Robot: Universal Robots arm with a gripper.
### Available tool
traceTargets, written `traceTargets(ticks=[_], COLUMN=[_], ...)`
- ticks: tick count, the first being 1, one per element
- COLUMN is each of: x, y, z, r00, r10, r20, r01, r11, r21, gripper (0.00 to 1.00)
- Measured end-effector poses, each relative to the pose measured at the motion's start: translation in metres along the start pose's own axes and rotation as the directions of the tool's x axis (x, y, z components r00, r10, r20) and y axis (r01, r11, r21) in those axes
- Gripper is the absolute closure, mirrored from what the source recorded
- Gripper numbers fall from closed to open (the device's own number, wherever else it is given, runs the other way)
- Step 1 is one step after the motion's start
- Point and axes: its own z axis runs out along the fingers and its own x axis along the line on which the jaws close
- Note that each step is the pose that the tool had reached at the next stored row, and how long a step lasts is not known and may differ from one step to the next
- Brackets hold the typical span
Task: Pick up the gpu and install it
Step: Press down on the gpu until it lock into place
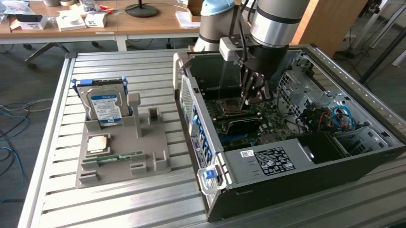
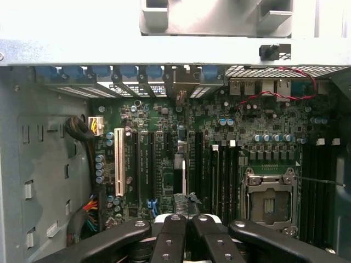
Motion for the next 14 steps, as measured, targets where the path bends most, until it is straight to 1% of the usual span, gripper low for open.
traceTargets(ticks=[10,14], x=[0.0,0.0001], y=[0.0,0.0], z=[0.0044,0.0044], r00=[1.0,1.0], r10=[0.0,0.0], r20=[0.0,0.0], r01=[0.0,0.0], r11=[1.0,1.0], r21=[0.0,0.0], gripper=[0.89,0.89])
